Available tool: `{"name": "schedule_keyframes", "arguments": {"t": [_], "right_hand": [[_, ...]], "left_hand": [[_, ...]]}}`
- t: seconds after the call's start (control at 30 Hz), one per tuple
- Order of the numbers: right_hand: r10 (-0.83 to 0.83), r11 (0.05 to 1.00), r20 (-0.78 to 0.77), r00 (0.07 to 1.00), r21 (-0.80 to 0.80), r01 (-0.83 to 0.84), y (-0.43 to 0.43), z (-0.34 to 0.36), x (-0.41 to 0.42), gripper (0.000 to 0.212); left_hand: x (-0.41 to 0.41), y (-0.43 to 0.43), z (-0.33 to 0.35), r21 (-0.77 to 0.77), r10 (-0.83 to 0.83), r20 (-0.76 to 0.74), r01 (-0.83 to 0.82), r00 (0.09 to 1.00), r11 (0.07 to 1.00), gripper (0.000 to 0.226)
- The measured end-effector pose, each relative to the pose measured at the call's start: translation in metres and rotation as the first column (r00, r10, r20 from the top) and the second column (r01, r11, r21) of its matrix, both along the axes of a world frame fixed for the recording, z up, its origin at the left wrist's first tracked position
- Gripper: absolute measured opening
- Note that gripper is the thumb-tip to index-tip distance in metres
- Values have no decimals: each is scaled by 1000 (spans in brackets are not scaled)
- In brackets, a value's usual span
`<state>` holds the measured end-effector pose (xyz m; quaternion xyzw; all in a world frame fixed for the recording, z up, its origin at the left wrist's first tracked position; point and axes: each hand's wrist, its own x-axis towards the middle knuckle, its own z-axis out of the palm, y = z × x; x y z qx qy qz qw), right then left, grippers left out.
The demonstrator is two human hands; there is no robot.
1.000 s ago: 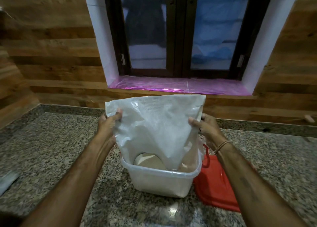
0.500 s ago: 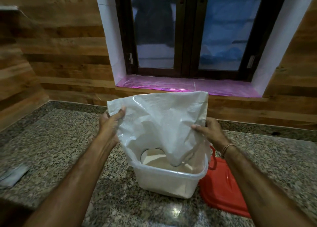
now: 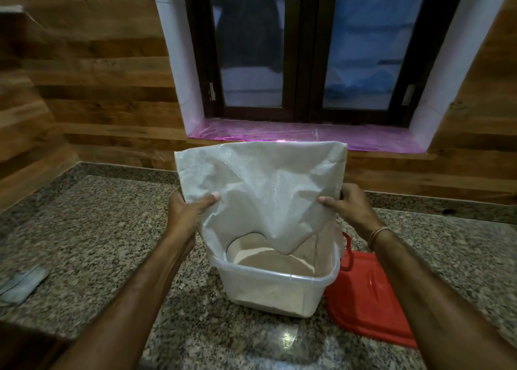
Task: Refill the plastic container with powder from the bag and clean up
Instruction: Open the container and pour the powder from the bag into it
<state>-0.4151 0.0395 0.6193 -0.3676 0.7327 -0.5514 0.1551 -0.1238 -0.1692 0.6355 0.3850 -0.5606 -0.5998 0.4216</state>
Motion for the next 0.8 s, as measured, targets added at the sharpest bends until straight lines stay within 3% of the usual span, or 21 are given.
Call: {"name": "schedule_keyframes", "arguments": {"t": [0.1, 0.17, 0.23, 0.27, 0.3, 0.33, 0.43, 0.53, 0.6, 0.7, 0.8], "right_hand": [[66, 995, 104, 992, -84, -58, 7, 5, 3, 27], [182, 983, 105, 978, 8, -184, 15, 10, 3, 28], [224, 956, -24, 974, 201, -215, 21, 6, 3, 23], [174, 957, -109, 979, 255, -141, 22, 2, 2, 14], [113, 963, -158, 981, 259, -69, 24, -1, 2, 3], [74, 974, -178, 981, 225, -33, 25, -5, 2, 13], [63, 997, -83, 995, 53, -58, 30, -6, 4, 12], [58, 996, -1, 998, -63, -58, 33, -11, 3, 10], [97, 994, -20, 995, -41, -98, 33, -15, 6, 10], [179, 981, -119, 977, 100, -168, 31, -19, 17, 33], [-12, 988, -250, 968, 146, 50, 23, -26, 19, 31]], "left_hand": [[0, -5, -4, 40, 50, -68, -47, 996, 998, 45], [-1, -8, -8, 126, 88, -146, -70, 985, 990, 50], [-2, -10, -5, 207, 81, -217, -35, 973, 978, 43], [-3, -11, -4, 234, 62, -249, -2, 967, 972, 41], [-5, -12, -2, 242, 43, -262, 23, 964, 970, 40], [-6, -12, -1, 238, 39, -257, 24, 966, 971, 41], [-6, -6, -4, 165, 38, -198, -5, 979, 986, 33], [8, 9, -21, 74, -197, -68, 202, 978, 977, 35], [16, 16, -33, -11, -261, 94, 263, 961, 965, 34], [14, 16, -36, -97, -145, 140, 159, 979, 982, 28], [6, 13, -24, -91, -36, 122, 47, 992, 995, 41]]}}
